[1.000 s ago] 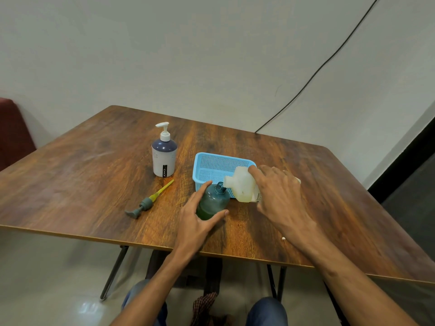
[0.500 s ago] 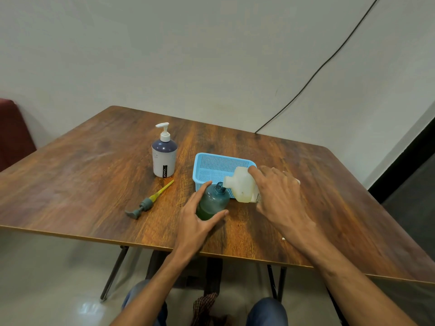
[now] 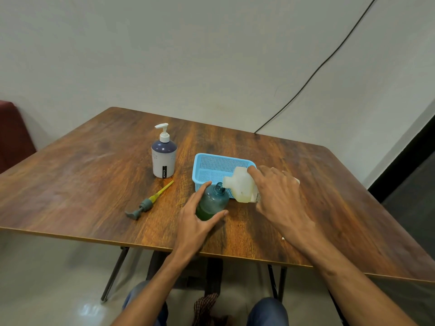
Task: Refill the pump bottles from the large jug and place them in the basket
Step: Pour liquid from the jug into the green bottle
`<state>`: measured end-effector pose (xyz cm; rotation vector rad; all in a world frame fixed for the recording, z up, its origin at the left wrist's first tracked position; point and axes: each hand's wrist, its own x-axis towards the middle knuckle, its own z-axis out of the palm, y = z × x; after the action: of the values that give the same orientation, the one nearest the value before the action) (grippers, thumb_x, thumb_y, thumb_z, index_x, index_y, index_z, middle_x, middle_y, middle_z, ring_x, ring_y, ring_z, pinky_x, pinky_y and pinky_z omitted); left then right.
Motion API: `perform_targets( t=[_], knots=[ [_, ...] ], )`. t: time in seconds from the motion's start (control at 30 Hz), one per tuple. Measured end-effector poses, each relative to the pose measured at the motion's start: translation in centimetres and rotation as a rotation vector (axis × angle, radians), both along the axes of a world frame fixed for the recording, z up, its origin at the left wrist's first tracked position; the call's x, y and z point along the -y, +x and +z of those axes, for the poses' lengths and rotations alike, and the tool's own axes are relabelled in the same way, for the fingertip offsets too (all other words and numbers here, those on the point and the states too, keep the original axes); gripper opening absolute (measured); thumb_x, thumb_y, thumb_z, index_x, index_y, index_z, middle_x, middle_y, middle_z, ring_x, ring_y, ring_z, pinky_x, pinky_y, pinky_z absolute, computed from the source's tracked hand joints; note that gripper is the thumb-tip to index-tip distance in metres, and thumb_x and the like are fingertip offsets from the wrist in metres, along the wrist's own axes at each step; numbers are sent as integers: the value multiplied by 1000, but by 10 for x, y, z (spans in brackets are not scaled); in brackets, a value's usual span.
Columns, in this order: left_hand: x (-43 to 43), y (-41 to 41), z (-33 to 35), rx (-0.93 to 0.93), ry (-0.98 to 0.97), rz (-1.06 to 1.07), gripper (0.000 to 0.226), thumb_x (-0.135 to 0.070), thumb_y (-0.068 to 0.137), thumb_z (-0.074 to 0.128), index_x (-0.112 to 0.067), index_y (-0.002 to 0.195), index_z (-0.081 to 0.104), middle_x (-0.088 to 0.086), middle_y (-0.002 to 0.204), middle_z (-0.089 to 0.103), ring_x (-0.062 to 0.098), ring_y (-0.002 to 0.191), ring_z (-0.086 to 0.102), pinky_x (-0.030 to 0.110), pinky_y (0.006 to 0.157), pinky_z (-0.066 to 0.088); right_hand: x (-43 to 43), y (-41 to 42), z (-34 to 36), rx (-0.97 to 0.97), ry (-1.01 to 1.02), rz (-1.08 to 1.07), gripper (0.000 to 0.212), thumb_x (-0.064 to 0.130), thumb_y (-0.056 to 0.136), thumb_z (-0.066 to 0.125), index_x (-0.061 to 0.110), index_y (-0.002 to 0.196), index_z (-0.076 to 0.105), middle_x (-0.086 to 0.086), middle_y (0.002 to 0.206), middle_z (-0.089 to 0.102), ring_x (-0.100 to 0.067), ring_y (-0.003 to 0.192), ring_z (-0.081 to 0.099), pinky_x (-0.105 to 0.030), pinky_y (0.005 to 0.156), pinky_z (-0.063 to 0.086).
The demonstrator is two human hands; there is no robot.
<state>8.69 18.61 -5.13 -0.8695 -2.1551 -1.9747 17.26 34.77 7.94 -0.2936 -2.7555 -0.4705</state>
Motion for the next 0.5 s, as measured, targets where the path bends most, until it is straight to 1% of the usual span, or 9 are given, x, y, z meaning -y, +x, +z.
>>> perform_targets(
  t=[0.07,0.1,0.17,0.23,0.3,0.37,0.4,0.43,0.5],
  knots=[
    [0,0,0,5,-4,2,83,-40,75,87,-46,146,44,-36,137,47,-10,129,47,21,105,48,0,0,-1,-3,1,-2,75,25,74,81,22,140,45,-10,128,63,-32,113,62,-46,95,49],
    [0,0,0,9,-5,3,83,-40,75,87,-44,147,44,-35,137,47,-9,129,48,24,106,49,0,-1,-2,-9,9,-3,75,25,72,83,21,137,47,-10,125,64,-31,109,63,-46,91,50],
    [1,0,-1,15,-5,5,85,-40,75,87,-40,149,44,-31,138,49,-6,130,49,30,106,50,-1,-2,-5,-23,17,-4,76,25,64,88,20,131,52,-10,115,69,-31,98,67,-44,80,55],
    [1,-1,-2,23,2,5,85,-40,75,88,-40,149,45,-27,139,52,-3,129,51,34,106,51,-1,-2,-8,-32,4,2,78,28,58,92,18,127,56,-10,107,71,-29,88,68,-40,70,55],
    [0,-1,-2,31,6,10,84,-40,75,88,-40,148,46,-23,139,55,-1,128,53,36,105,51,-1,-1,-9,-44,-6,5,79,29,55,93,18,124,58,-8,101,72,-27,81,68,-36,63,52],
    [0,-1,-2,35,9,13,83,-39,75,89,-43,146,46,-23,139,55,-1,128,53,37,105,51,-1,0,-10,-53,-10,2,80,28,51,93,17,122,59,-7,96,72,-26,75,68,-31,57,45],
    [0,-1,-2,36,9,15,83,-39,74,89,-45,145,46,-25,139,55,-2,127,53,36,106,51,-1,0,-12,-51,-18,4,81,29,51,93,17,123,59,-6,96,72,-26,74,68,-29,56,41],
    [0,-2,-2,36,8,19,83,-39,74,89,-46,145,45,-28,139,54,-3,127,52,36,106,51,-1,0,-13,-42,-32,6,81,30,53,92,17,125,58,-6,100,72,-26,76,68,-29,57,42],
    [0,-3,-2,35,9,23,83,-40,74,89,-49,143,45,-33,138,52,-5,128,52,36,107,50,-2,0,-15,-29,-60,6,80,33,62,88,18,132,53,-6,109,71,-26,84,69,-30,61,47]
  ],
)
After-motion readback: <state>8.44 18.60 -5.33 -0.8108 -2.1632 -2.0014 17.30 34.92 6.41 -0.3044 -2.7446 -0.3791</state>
